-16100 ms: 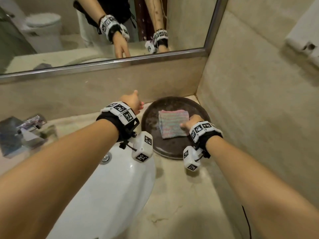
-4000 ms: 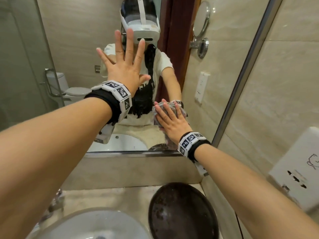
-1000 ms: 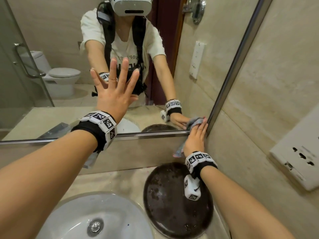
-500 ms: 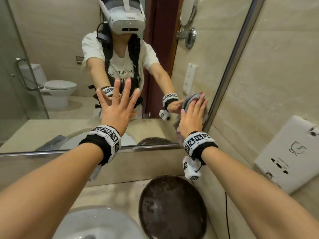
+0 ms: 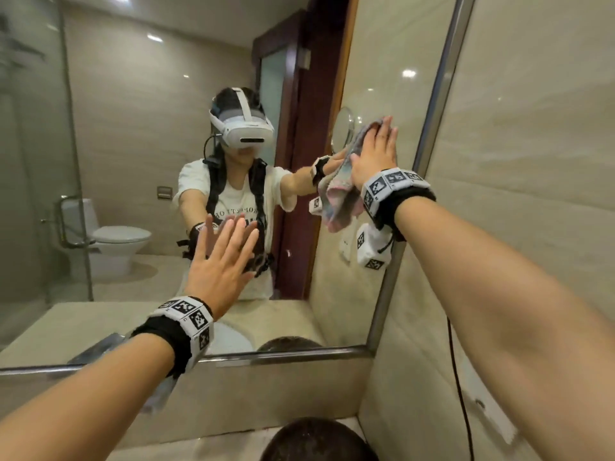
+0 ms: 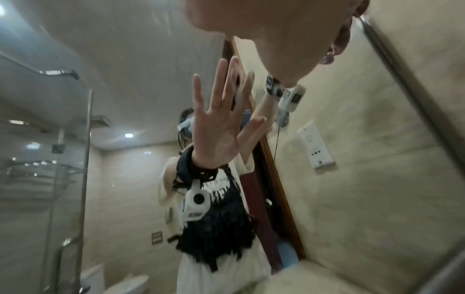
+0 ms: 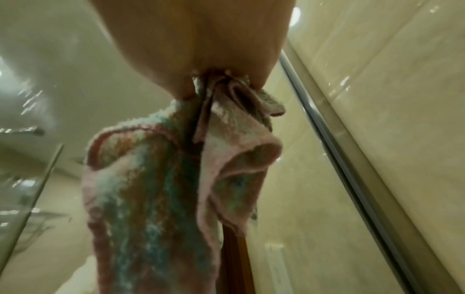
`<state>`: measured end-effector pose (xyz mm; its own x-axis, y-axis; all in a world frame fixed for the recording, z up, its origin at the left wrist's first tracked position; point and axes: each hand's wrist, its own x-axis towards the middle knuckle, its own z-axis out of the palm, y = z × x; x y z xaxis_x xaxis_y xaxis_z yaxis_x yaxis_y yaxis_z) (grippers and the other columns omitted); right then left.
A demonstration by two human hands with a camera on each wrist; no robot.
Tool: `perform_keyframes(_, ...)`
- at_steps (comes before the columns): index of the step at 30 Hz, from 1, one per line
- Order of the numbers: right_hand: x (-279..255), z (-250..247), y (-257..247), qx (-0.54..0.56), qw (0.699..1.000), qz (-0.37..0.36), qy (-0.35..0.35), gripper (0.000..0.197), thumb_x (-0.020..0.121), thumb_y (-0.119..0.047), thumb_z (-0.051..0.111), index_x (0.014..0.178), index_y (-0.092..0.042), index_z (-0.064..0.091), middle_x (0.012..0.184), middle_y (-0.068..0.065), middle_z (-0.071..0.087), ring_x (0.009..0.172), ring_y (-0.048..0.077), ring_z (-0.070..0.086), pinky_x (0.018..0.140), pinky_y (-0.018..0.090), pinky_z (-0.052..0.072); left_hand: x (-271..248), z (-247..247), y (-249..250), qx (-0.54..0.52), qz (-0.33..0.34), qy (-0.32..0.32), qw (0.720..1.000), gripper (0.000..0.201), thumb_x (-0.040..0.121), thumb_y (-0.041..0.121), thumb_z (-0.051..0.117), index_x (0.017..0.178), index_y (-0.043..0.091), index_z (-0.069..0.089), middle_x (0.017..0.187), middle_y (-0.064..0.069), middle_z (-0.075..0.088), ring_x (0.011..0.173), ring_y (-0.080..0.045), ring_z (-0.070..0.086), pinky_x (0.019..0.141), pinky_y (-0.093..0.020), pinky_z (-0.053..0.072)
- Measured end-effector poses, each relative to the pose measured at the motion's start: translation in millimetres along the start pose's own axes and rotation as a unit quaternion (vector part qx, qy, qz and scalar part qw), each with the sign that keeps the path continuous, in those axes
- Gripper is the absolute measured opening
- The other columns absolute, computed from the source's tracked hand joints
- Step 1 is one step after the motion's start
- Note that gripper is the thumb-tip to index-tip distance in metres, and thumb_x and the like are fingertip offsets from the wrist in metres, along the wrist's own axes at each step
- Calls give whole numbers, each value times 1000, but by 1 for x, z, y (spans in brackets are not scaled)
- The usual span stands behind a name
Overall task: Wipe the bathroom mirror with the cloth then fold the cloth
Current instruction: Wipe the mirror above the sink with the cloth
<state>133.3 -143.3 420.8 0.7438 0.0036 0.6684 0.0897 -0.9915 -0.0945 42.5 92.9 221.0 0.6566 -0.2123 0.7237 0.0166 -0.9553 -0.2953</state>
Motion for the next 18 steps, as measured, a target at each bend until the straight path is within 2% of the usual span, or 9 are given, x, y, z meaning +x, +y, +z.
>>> perform_keyframes(1, 9, -10, -2, -2, 1000, 9, 3, 73, 98, -33, 40, 149, -4, -3, 156, 16, -18, 145, 34, -11, 118, 40, 0, 10, -8, -5, 1, 3, 11, 1000, 68, 91, 47, 34, 148, 13, 18, 155, -14, 19, 145, -23, -8, 113, -54, -3)
perform_keyframes(3, 18, -24, -6, -2, 1000, 19, 10, 74, 98, -33, 42, 149, -4, -3, 156, 15, -17, 145, 34, -10, 118, 40, 0, 36, -27, -13, 10, -5, 31, 999, 68, 89, 47, 24, 148, 12, 24, 155, -14, 21, 145, -24, 0, 113, -54, -4)
perform_keyframes(5, 22, -30, -11, 5, 1000, 24, 16, 73, 98, -33, 41, 149, -4, -2, 157, 15, -16, 145, 35, -10, 118, 40, -1, 65, -51, -18, 16, -20, 53, 998, 66, 91, 46, 24, 147, 10, 29, 154, -16, 24, 144, -28, 15, 113, -55, -1)
perform_keyframes(6, 22, -30, -13, 10, 999, 26, 20, 73, 98, -34, 41, 149, -4, -2, 157, 15, -16, 145, 36, -10, 118, 41, -1, 79, -63, -19, 18, -28, 58, 998, 64, 94, 45, 26, 148, 10, 27, 154, -16, 22, 144, -29, 17, 113, -56, 1)
perform_keyframes(8, 24, -32, -14, 24, 999, 25, 25, 72, 98, -34, 39, 149, -5, -2, 157, 14, -16, 145, 35, -11, 118, 42, 0, 107, -86, -21, 16, -45, 56, 997, 64, 98, 45, 28, 150, 12, 15, 157, -14, 12, 145, -27, 11, 113, -57, 0)
perform_keyframes(11, 35, -47, -16, 49, 998, 8, 32, 71, 98, -36, 37, 150, -6, -2, 157, 12, -18, 145, 34, -13, 118, 43, 1, 144, -111, -21, 33, -59, 80, 994, 66, 98, 48, 22, 151, 14, 1, 158, -11, 1, 146, -25, 1, 113, -55, -5)
perform_keyframes(15, 58, -75, -29, 50, 997, -17, 58, 71, 98, -37, 37, 150, -6, -1, 157, 11, -18, 145, 33, -12, 119, 44, 2, 172, -131, -21, 24, -73, 101, 992, 65, 98, 48, 21, 150, 16, 0, 158, -9, 3, 146, -24, 1, 114, -54, -5)
perform_keyframes(18, 67, -83, -42, 66, 995, -20, 69, 72, 98, -39, 37, 150, -7, -1, 157, 11, -17, 145, 34, -13, 119, 46, 2, 179, -140, -30, -20, -98, 106, 989, 61, 98, 48, 15, 151, 19, 4, 157, -10, 5, 146, -24, 2, 114, -54, -3)
